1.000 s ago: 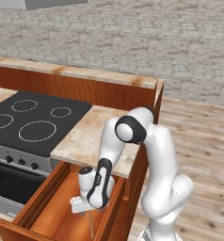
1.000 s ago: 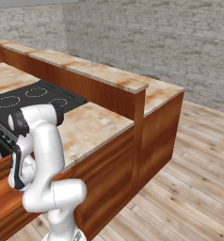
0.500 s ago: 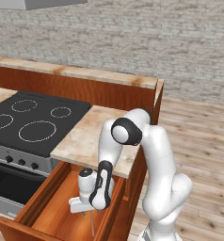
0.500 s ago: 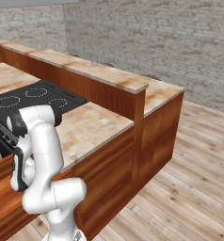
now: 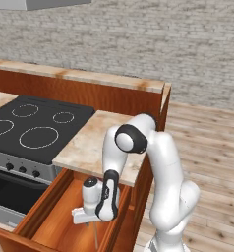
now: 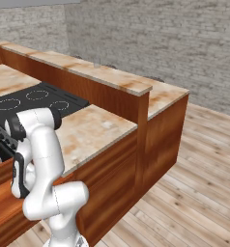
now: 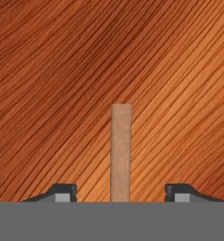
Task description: Take a straw from the drawer in front and place it inside the glass cup on the dining counter.
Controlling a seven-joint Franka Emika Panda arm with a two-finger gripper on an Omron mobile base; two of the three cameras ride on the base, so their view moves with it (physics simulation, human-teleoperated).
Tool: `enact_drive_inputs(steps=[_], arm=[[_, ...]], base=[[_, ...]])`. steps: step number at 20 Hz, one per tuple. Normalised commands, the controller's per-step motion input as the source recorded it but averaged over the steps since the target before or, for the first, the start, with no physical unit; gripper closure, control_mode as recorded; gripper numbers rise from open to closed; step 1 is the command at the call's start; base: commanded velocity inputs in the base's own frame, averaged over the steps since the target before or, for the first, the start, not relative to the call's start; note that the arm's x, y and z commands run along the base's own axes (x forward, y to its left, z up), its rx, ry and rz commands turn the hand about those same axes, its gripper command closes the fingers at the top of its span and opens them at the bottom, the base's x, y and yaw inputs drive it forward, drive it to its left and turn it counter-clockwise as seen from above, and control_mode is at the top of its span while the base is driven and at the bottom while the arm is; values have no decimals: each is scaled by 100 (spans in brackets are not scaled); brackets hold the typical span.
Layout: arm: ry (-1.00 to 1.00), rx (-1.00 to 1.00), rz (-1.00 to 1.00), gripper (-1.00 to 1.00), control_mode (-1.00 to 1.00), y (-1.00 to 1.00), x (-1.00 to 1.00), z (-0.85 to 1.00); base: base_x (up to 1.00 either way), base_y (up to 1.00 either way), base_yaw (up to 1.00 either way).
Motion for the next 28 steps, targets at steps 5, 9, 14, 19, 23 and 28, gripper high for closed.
enact_drive_inputs(steps=[5, 9, 14, 19, 23, 28], arm=[[0, 0, 0, 100, -100, 0, 0, 0], [0, 0, 0, 100, -100, 0, 0, 0], [1, 0, 0, 100, -100, 2, 0, 10], [1, 0, -2, 100, -100, 6, 0, 33], [4, -2, -7, 100, -100, 7, 0, 48], [3, -4, -7, 100, -100, 5, 0, 47]], base=[[0, 0, 0], [0, 0, 0], [0, 0, 0], [0, 0, 0], [0, 0, 0], [0, 0, 0]])
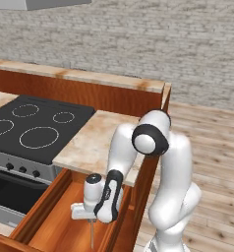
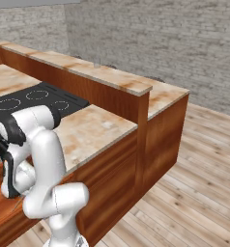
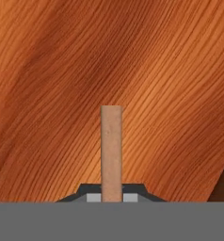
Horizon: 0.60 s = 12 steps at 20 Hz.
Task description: Take a straw from the drawer in front and place it inside the glass cup on the dining counter.
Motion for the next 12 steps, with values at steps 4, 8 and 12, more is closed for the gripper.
enact_drive_inputs(steps=[4, 8, 12], arm=[[1, -6, -4, 100, -100, 7, 0, 56], [3, -8, -1, 100, -100, 4, 0, 70], [8, -5, 0, 100, -100, 0, 0, 86]], base=[[0, 0, 0], [0, 0, 0], [0, 0, 0]])
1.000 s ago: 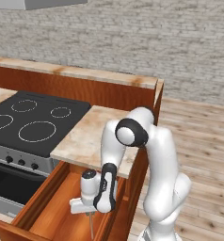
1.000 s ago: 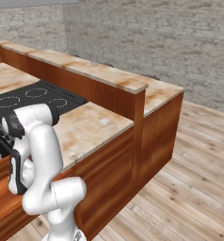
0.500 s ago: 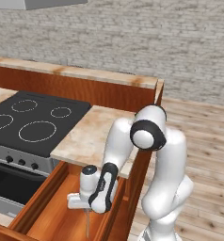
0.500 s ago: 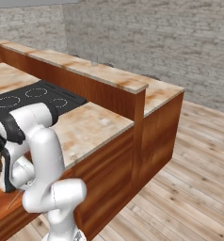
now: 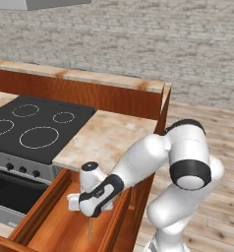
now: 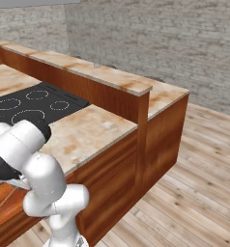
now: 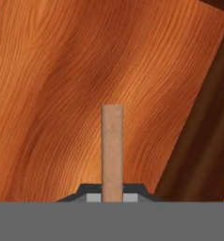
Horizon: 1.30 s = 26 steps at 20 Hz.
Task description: Take a straw from the drawer in front and place it inside the glass cup on the dining counter.
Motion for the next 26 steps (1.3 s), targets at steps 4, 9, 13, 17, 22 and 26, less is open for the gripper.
enact_drive_inputs(steps=[4, 9, 13, 17, 22, 26], arm=[[8, -3, 0, 100, -100, 0, 0, 89], [5, -2, 0, 100, -100, 0, 0, 89], [1, -6, 0, 100, -100, -1, 0, 90], [0, -11, 0, 100, -100, -6, 0, 82], [0, -11, 0, 100, -100, -23, 0, 70], [4, -7, 0, 100, -100, -41, 8, 67]], base=[[0, 0, 0], [0, 0, 0], [0, 0, 0], [0, 0, 0], [0, 0, 0], [0, 0, 0]])
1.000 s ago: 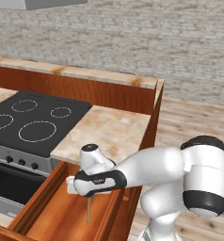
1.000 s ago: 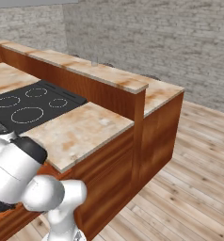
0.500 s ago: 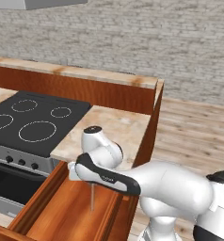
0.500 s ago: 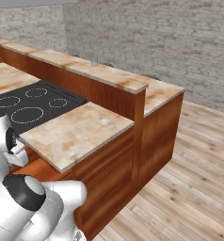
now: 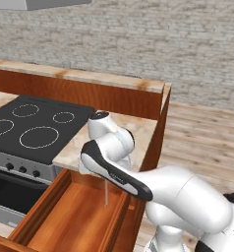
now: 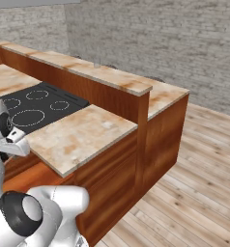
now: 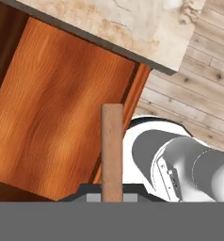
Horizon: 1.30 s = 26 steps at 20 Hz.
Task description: Take a straw from the drawer in front and place it inside the glass cup on the dining counter.
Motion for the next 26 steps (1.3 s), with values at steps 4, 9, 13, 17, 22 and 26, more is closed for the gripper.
enact_drive_inputs(steps=[4, 9, 13, 17, 22, 26], arm=[[10, -3, 0, 100, -100, -57, 12, 69], [9, -3, 0, 100, -100, -59, 11, 57], [6, -6, 0, 100, -100, -58, 10, 39], [12, -7, 0, 100, -100, -61, 12, 26], [7, -1, 0, 100, -100, -65, 11, 6], [0, 0, 1, 100, -100, -63, 3, 0]], base=[[0, 0, 0], [0, 0, 0], [0, 0, 0], [0, 0, 0], [0, 0, 0], [0, 0, 0]])
